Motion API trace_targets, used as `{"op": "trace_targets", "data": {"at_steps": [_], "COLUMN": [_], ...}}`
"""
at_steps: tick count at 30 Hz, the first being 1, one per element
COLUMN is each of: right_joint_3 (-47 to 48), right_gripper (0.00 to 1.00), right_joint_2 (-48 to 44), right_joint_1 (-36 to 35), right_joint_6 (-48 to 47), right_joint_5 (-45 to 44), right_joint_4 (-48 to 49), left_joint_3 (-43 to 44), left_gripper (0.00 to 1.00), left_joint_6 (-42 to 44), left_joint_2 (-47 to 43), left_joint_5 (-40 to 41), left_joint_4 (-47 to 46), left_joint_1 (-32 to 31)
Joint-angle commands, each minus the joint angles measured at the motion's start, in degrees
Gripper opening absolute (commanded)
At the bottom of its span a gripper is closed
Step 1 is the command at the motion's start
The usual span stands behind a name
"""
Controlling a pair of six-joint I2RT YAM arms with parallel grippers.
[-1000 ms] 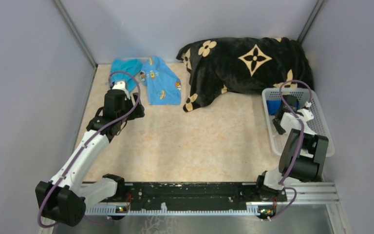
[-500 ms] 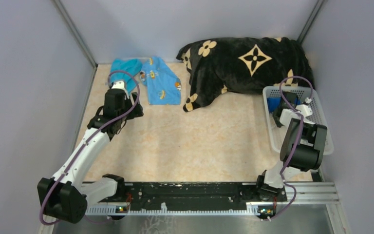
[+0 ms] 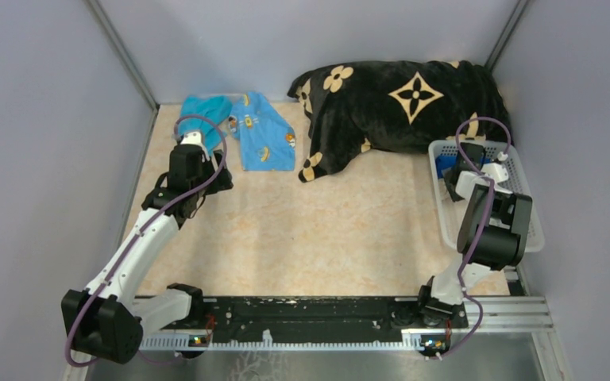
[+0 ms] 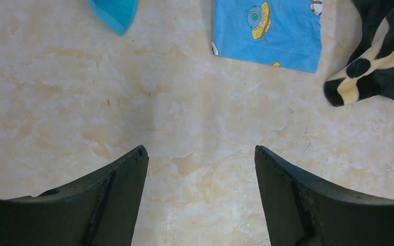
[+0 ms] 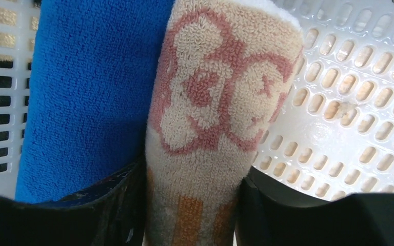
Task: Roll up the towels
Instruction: Place the towel in the bin.
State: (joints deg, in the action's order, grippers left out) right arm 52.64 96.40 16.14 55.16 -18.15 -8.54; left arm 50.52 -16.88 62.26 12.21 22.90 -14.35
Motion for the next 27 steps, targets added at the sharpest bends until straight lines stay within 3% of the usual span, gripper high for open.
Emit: {"op": "trace_targets", "data": {"at_steps": [1, 20, 27], "right_joint_3": [0.0, -4.1, -4.8], "right_gripper": [0.55, 0.82, 0.89], "right_joint_2": [-3.4, -13.6, -25.0], "right_joint_1": [-0.5, -0.5, -0.5], "right_joint_6": [-0.6, -0.9, -12.5], "right_joint_5": [1.7, 0.0, 1.3], "right_joint_4": [-1.7, -5.6, -8.3], "left_joint_3": [-0.3, -0.4, 1.5], "left_gripper": [0.82, 0.82, 0.82], "left_joint_6": [-0.4, -1.3, -5.6], "left_joint_2": [0.0, 0.3, 4.3], "left_joint_5": [-0.2, -3.3, -8.9], "left_joint_4": [-1.1, -1.3, -3.3], "left_joint_1": [0.5, 2.2, 8.5]}}
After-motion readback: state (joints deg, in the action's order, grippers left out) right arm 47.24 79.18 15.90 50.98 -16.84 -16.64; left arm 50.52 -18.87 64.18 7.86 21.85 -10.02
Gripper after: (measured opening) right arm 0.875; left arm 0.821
